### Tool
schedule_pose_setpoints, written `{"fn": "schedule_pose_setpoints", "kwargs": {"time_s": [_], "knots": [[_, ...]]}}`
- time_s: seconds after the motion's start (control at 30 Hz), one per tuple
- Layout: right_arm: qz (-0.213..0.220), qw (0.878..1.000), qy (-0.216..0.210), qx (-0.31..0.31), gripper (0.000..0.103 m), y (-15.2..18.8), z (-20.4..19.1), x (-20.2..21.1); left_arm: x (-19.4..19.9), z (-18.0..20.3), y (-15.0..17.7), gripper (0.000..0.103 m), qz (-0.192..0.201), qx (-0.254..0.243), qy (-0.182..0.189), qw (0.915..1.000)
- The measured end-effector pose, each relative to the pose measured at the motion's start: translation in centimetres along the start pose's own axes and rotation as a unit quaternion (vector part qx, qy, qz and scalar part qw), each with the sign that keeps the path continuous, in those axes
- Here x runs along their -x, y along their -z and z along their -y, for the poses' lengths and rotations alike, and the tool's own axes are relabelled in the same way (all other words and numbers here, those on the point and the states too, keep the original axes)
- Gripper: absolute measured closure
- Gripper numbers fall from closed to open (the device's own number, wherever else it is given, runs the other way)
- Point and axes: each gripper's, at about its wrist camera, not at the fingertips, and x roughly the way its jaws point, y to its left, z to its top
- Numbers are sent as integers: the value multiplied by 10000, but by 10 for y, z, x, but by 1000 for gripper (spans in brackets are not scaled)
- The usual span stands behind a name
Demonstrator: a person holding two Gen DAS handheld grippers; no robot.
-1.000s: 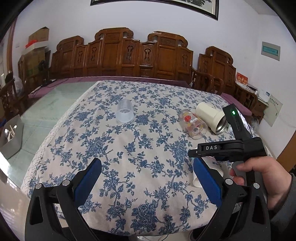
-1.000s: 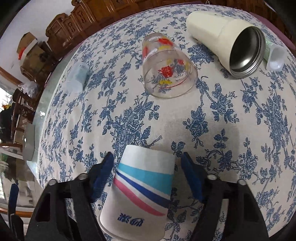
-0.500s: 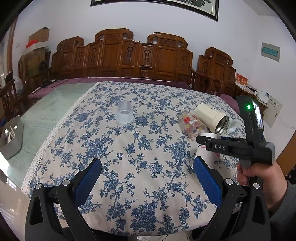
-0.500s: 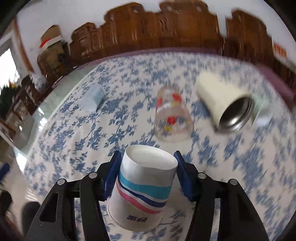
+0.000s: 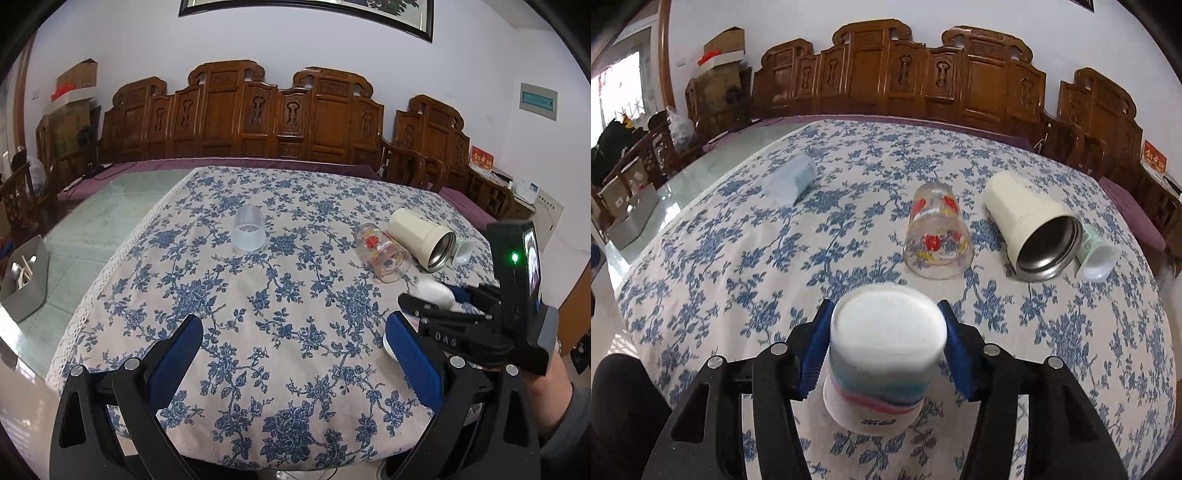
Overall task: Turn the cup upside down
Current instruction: 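Rotate the paper cup upside down with the right gripper and set it on the table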
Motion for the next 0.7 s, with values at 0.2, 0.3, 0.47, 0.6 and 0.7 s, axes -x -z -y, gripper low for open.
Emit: {"fn": "schedule_pose_setpoints", "kwargs": {"time_s": [0.2, 0.3, 0.47, 0.6, 0.7], "knots": [[16, 9999, -75, -88, 40, 7, -3, 6, 3, 4, -2, 8, 30, -49, -17, 10000], [104, 9997, -126, -172, 35, 10, 0, 15, 5, 7, -4, 8, 35, -88, -30, 10000], [215, 9990, -217, -313, 32, 17, 8, 33, 9, 16, -5, 8, 37, -184, -46, 9998], [340, 9981, -249, -456, 29, 25, 16, 51, 12, 23, -6, 8, 12, -224, -37, 9997], [384, 9976, -123, -568, 25, 32, 23, 65, 14, 29, -4, 8, -23, -273, -28, 9996]]}}
